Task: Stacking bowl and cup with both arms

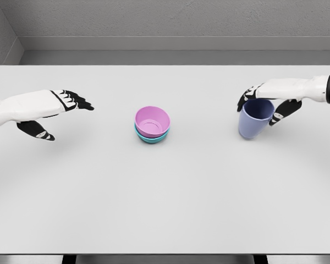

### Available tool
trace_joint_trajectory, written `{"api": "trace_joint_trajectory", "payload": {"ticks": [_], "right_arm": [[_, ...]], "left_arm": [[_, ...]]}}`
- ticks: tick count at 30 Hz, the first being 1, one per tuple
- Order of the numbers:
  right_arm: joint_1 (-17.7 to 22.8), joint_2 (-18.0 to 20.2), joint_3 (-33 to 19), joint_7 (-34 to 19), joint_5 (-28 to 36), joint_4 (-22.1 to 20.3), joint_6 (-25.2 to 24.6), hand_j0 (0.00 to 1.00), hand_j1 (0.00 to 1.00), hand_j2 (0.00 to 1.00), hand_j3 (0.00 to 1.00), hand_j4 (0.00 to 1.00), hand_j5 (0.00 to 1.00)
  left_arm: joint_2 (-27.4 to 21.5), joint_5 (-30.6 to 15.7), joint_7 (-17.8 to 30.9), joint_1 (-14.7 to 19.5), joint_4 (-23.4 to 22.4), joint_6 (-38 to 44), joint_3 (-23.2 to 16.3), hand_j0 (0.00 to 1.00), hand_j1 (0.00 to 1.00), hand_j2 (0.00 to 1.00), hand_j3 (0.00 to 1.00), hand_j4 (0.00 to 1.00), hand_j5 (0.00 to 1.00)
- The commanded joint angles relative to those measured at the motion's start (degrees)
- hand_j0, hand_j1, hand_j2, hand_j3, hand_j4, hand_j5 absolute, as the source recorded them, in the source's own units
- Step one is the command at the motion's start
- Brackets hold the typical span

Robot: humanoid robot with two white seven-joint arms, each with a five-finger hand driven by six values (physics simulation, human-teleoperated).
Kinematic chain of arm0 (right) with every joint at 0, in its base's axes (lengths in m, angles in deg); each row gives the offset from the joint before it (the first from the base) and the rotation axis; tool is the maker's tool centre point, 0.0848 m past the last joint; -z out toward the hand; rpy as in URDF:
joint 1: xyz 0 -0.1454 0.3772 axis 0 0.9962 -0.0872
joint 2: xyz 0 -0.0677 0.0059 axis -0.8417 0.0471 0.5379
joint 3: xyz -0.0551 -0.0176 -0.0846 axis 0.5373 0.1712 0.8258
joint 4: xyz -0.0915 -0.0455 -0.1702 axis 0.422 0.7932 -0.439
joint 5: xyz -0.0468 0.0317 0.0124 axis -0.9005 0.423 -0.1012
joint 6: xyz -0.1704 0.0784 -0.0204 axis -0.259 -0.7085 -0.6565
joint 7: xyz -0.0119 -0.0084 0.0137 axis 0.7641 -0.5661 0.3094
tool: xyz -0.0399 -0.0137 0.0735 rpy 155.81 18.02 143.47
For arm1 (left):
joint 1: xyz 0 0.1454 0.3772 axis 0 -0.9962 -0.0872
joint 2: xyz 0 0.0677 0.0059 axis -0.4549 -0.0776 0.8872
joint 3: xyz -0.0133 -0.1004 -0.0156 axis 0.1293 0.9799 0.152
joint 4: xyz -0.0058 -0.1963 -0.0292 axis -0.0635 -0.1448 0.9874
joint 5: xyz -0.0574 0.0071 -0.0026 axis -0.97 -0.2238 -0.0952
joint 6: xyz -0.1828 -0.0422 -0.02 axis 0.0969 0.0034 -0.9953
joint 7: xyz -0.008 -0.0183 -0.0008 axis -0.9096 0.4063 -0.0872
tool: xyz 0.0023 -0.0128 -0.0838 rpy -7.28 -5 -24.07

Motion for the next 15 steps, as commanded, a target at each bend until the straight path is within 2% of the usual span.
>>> {"api": "trace_joint_trajectory", "payload": {"ticks": [1, 15], "right_arm": [[0.0, 0.06, -0.15, 0.02, 0.4, -0.23, 0.04, 0.64, 0.64, 0.64, 0.64, 0.64, 0.64], [-1.5, -0.99, -0.24, 0.02, 0.31, -1.2, 0.04, 0.63, 0.63, 0.63, 0.63, 0.63, 0.63]], "left_arm": [[-0.11, -0.36, -0.03, 0.0, -0.09, 0.16, 0.02, 1.0, 1.0, 1.0, 1.0, 1.0, 1.0], [-0.37, -0.1, -0.03, 0.09, -0.62, 0.16, 0.02, 1.0, 1.0, 1.0, 1.0, 1.0, 1.0]]}}
